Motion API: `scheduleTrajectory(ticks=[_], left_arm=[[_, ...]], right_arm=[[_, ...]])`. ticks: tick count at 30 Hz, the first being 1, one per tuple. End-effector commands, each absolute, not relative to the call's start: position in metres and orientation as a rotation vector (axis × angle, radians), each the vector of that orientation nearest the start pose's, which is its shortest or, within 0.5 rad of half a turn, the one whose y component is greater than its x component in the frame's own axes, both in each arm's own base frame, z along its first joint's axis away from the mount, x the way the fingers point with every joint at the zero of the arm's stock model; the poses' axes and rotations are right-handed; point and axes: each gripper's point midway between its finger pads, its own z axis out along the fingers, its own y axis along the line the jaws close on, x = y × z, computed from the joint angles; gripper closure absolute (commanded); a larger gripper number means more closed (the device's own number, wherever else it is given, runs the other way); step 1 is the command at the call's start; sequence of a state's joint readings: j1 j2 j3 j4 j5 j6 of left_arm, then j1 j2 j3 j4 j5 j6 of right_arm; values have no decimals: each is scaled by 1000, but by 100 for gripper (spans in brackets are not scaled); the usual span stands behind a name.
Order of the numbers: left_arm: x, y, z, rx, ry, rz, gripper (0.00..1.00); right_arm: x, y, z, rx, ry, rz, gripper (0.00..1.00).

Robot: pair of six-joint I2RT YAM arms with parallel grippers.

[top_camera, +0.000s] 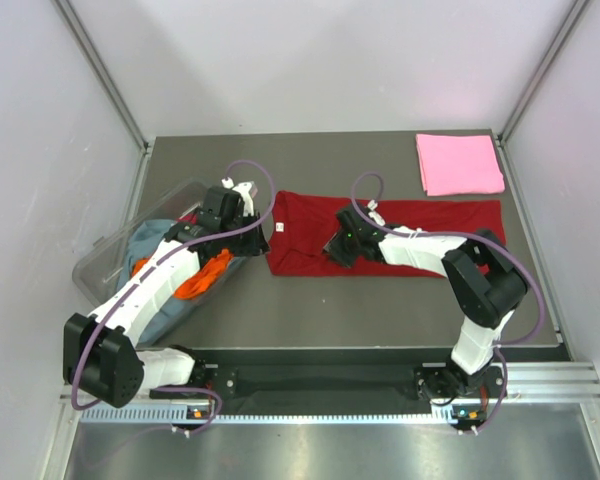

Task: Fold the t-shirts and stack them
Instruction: Fold the tshirt

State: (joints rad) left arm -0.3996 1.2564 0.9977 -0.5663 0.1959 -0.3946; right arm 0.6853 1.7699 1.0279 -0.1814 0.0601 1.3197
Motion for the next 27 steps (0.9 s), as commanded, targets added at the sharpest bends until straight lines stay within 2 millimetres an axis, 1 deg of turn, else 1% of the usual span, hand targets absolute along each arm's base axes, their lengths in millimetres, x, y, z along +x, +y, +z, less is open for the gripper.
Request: scheduleTrajectory(ticks=[1, 4, 8, 14, 15, 18, 20, 21, 22, 23, 27], left_arm=[[290, -174, 167, 110, 2387, -606, 75], [289, -176, 167, 118, 2390, -617, 75], [289, -176, 168, 117, 2385, -617, 75], [289, -176, 167, 120, 2391, -618, 75], [289, -175, 166, 118, 2392, -614, 75], [289, -174, 167, 118, 2389, -609, 75], [289, -175, 166, 118, 2389, -613, 75], [289, -176, 166, 120, 2393, -617, 75], [289, -176, 165, 123, 2396, -619, 75], [289, -177, 165, 123, 2396, -623, 75], [289, -178, 165, 125, 2394, -632, 75]], right_arm=[[325, 313, 70, 862, 2450, 798, 68], [327, 315, 72, 852, 2447, 799, 68], [330, 311, 73, 866, 2421, 784, 70], [340, 314, 79, 875, 2398, 790, 76], [340, 314, 78, 880, 2403, 784, 78], [340, 315, 80, 884, 2404, 794, 80], [338, 315, 81, 885, 2409, 795, 78], [335, 314, 80, 894, 2415, 792, 72], [335, 314, 81, 899, 2412, 799, 70], [332, 311, 80, 906, 2414, 800, 69], [329, 312, 82, 922, 2404, 832, 70]])
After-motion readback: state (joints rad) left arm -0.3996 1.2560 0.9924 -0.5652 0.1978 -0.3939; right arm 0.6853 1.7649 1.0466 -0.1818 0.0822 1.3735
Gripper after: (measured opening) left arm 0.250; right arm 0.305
